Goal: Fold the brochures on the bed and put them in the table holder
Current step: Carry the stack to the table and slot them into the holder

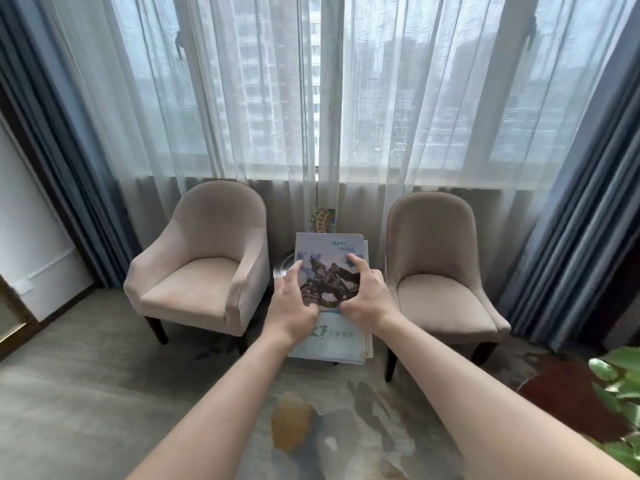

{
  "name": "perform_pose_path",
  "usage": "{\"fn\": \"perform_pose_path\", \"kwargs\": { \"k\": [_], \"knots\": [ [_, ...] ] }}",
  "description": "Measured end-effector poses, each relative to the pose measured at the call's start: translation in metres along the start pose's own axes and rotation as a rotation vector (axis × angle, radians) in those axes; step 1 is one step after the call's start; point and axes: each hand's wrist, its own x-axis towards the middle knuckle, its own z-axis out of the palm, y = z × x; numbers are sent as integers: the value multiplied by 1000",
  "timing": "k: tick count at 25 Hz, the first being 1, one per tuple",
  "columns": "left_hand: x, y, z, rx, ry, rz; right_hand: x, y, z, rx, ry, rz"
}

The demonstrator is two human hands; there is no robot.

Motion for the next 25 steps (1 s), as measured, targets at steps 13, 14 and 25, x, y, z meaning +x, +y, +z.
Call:
{"fn": "perform_pose_path", "kwargs": {
  "k": [13, 14, 25],
  "knots": [
    [218, -70, 25, 2, -35, -17, 220, -8, 49, -4, -47, 7],
    [241, -78, 27, -10, -51, -13, 241, -9, 55, -3, -37, 20],
    [431, -132, 67, -20, -144, 9, 427, 7, 90, 1, -14, 106]
  ]
}}
